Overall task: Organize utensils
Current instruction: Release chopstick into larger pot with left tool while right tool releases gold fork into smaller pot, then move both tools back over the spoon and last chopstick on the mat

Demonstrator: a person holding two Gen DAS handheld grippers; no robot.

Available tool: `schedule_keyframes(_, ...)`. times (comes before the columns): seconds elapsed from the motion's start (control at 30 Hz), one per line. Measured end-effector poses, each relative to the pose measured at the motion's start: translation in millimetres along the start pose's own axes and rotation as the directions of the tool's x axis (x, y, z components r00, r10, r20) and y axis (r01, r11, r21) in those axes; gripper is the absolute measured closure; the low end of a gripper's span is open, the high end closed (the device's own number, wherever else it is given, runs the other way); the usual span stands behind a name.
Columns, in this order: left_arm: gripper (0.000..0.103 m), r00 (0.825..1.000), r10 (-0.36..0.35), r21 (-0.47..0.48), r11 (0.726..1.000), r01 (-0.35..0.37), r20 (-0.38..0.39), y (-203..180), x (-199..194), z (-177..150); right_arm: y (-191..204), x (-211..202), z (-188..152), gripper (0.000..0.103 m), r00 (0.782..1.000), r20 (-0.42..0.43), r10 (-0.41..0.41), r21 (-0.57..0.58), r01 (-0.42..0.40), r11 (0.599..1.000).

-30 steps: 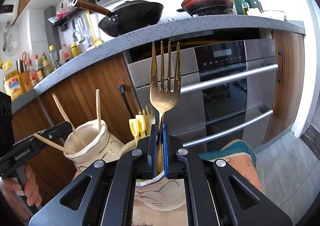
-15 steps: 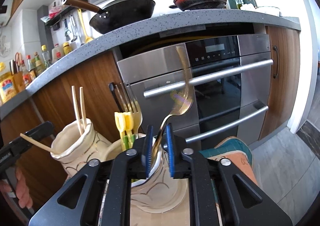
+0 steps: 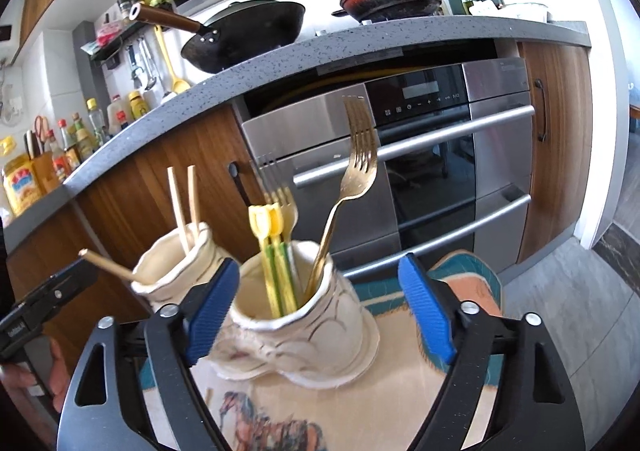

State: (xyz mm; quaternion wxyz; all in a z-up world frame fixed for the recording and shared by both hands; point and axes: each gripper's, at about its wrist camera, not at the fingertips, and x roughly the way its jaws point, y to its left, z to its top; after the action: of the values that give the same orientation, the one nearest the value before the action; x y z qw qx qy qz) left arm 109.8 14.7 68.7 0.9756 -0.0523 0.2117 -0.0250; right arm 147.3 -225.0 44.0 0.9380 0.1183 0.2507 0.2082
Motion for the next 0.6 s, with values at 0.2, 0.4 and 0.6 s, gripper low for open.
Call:
schedule_keyframes(0.2, 0.006, 0.997, 0.067, 0.025, 0.997, -0.066, -0.024, 1.8, -15.4, -16.7, 24.7, -14.9, -20.1, 0.008, 0.999, 0.015, -0.029, -0.074, 0.030, 0.997)
schedule_keyframes(0.4, 0.006, 0.990, 0.097, 0.056, 0.994, -0.092, -0.103, 4.0, -23.0, -46.1, 35.8, -18.8, -46.7, 0.007, 0.999, -0.032, -0.036, -0.119, 0.032, 0.992)
schedule_keyframes(0.6, 0.006, 0.972, 0.126, 0.110, 0.988, -0.106, -0.197, 2.1, -21.7, -78.8, 35.3, -20.0, -69.6, 0.006, 0.993, -0.106, -0.049, -0.132, 0.035, 0.991)
